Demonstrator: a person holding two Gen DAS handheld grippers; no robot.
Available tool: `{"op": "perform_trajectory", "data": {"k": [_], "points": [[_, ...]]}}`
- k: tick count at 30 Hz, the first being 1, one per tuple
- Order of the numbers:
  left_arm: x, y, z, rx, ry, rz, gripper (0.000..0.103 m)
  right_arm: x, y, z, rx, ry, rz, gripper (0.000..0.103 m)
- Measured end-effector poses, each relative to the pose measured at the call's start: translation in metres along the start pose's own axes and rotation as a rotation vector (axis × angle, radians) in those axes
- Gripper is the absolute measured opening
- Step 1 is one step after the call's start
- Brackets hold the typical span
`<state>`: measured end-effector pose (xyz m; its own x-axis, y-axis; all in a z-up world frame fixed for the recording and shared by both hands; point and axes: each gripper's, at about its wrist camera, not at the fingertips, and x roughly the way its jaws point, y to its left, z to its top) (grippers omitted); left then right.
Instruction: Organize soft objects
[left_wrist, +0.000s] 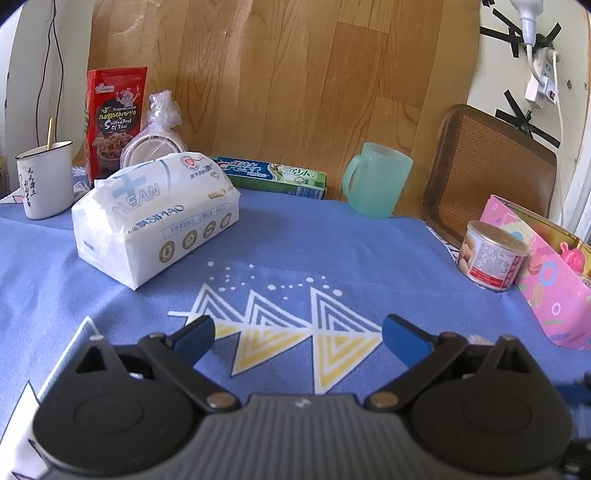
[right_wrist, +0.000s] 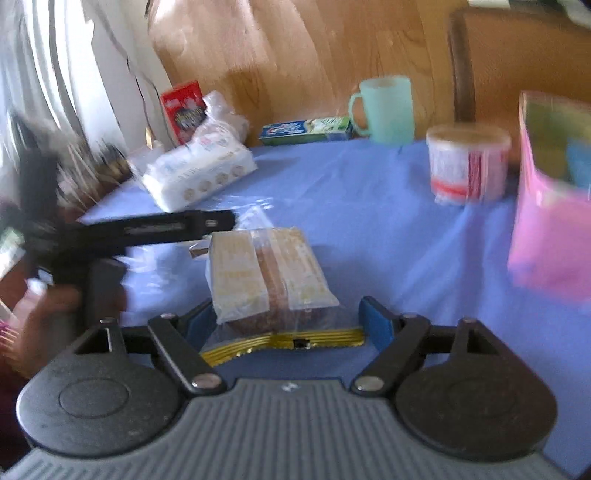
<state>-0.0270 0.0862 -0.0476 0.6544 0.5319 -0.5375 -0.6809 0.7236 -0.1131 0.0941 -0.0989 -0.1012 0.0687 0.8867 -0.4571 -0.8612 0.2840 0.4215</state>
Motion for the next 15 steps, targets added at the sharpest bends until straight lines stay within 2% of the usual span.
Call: {"op": "perform_trajectory", "data": {"k": [3, 5, 6, 10, 12, 15], "points": [[-0.001, 0.001, 0.0, -0.003, -0.008, 0.006, 0.103, -0.007, -0.016, -0.003, 0.217, 0.018, 0.142, 0.084], [0.0, 0.001, 0.0, -0.004, 0.0, 0.01, 0.102, -0.008, -0.019, -0.005, 0.284, 0.022, 0.194, 0.084], [0.001, 0.0, 0.0, -0.002, 0.003, 0.014, 0.102, -0.008, -0.018, -0.006, 0.288, 0.018, 0.191, 0.084], [0.001, -0.002, 0.0, 0.007, 0.006, 0.025, 0.102, -0.021, -0.002, -0.007, 0.159, -0.058, 0.058, 0.084], [0.002, -0.002, 0.0, 0.008, 0.01, 0.028, 0.102, -0.026, 0.002, -0.006, 0.124, -0.084, 0.024, 0.084], [0.003, -0.001, 0.0, 0.006, 0.015, 0.03, 0.102, -0.022, -0.011, -0.004, 0.197, -0.052, 0.115, 0.084]]}}
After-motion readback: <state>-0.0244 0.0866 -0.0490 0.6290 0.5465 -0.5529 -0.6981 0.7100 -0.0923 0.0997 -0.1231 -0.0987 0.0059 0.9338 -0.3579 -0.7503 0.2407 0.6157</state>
